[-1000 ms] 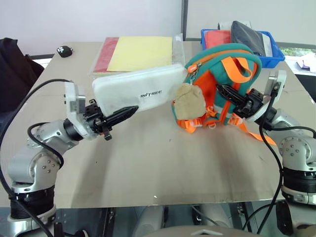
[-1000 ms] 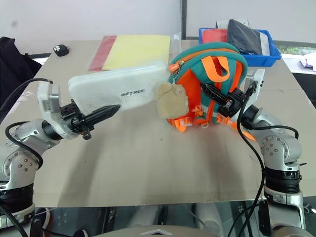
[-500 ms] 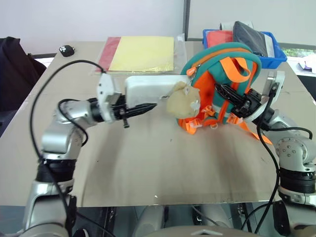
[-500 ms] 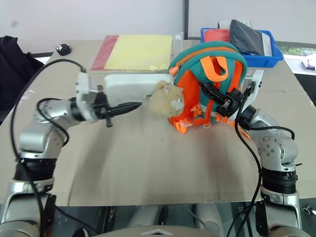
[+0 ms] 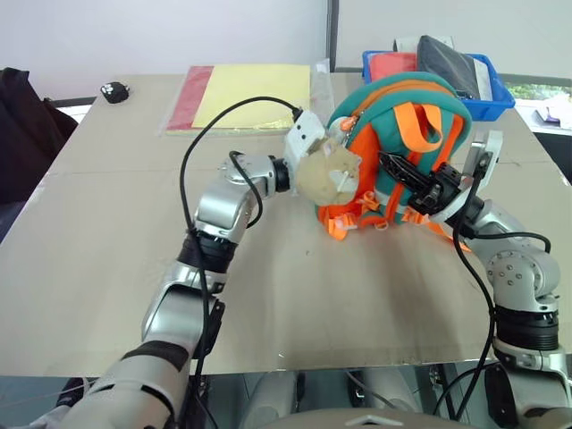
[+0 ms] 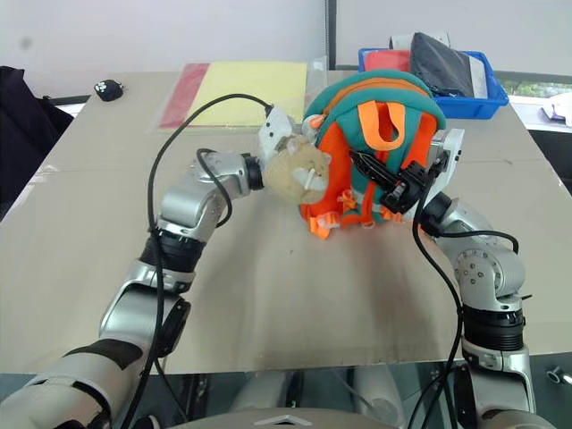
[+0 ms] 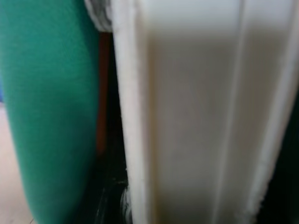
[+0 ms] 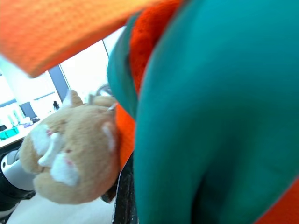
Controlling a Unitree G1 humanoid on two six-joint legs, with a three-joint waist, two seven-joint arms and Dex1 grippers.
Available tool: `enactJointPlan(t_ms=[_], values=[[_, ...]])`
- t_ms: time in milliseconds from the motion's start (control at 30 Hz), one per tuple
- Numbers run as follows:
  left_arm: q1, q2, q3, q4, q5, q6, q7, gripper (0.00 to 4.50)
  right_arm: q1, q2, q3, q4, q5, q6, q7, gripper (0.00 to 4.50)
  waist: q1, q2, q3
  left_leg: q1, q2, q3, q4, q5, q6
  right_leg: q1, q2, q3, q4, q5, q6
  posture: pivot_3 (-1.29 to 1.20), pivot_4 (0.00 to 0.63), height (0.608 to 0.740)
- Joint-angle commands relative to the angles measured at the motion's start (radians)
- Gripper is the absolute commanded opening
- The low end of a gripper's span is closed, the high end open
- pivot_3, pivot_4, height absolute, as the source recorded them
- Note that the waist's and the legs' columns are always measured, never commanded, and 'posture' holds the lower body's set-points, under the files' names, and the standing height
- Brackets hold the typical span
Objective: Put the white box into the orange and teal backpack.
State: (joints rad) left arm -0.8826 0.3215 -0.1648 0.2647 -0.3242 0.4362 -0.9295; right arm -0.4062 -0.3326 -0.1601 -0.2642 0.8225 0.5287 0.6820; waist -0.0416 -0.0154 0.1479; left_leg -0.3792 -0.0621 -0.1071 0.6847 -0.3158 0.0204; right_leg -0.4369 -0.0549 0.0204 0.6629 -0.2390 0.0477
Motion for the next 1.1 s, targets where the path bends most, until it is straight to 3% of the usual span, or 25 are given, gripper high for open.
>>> enactJointPlan(t_ms=[33,100,167,367,500,700,967,1100], values=[[0.008,0.042,0.029,-0.085,-0.039,0.024,-0.057,3.33,0.008,0.004,-0.006,-0.057,0.004,-0.029,-0.005,0.0,-0.001,0.0,0.0,0.0,0.0,0.0,0.0,0.0,0.0,0.0,0.0,0.0,0.0,0.0,0.0,0.0,0.15,0.74],[0.042,0.073,0.053,-0.149,-0.071,0.064,-0.066,4.06,0.017,0.003,-0.007,-0.062,0.003,-0.032,-0.007,0.0,-0.001,0.0,0.0,0.0,0.0,0.0,0.0,0.0,0.0,0.0,0.0,0.0,0.0,0.0,0.0,0.0,0.15,0.74],[0.081,0.118,0.091,-0.234,-0.115,0.125,-0.07,4.44,0.022,0.001,-0.007,-0.064,0.0,-0.036,-0.007,0.0,-0.003,0.0,0.0,0.0,0.0,0.0,0.0,0.0,0.0,0.0,0.0,0.001,0.0,0.0,0.0,0.0,0.15,0.74],[0.158,0.208,0.292,-0.416,-0.315,0.353,0.009,4.44,0.026,0.001,-0.005,-0.052,-0.009,-0.044,0.0,0.0,0.001,0.0,0.0,0.0,0.0,-0.001,0.001,0.0,0.0,0.0,0.0,0.002,0.0,0.0,0.0,0.0,0.15,0.74],[0.229,0.243,0.337,-0.458,-0.323,0.391,0.074,4.44,0.019,0.006,0.006,-0.039,-0.013,-0.044,0.009,0.0,0.0,0.0,0.0,0.0,0.0,-0.001,0.0,0.0,0.0,0.0,0.0,0.002,0.0,0.0,0.0,0.0,0.15,0.74],[0.286,0.227,0.456,-0.609,-0.656,0.608,0.124,4.44,0.014,0.003,0.008,-0.03,-0.017,-0.045,0.018,0.0,0.0,0.0,0.0,-0.001,0.0,-0.002,0.001,0.0,0.0,0.0,0.0,0.002,-0.001,0.0,0.0,0.0,0.15,0.74],[0.293,0.199,0.401,-0.678,-0.758,0.657,0.238,4.44,0.02,0.007,0.017,-0.029,-0.024,-0.051,0.02,0.0,0.001,0.0,0.0,0.0,0.0,-0.002,0.001,0.0,0.0,0.0,0.0,0.003,0.0,0.0,0.0,0.0,0.15,0.74],[0.272,0.188,0.331,-0.645,-0.682,0.626,0.291,4.44,0.005,0.013,0.026,-0.035,-0.025,-0.046,0.007,0.0,0.0,0.0,0.0,0.0,0.0,-0.001,0.001,0.0,0.0,0.0,0.0,0.002,0.0,0.0,0.0,0.0,0.15,0.74]])
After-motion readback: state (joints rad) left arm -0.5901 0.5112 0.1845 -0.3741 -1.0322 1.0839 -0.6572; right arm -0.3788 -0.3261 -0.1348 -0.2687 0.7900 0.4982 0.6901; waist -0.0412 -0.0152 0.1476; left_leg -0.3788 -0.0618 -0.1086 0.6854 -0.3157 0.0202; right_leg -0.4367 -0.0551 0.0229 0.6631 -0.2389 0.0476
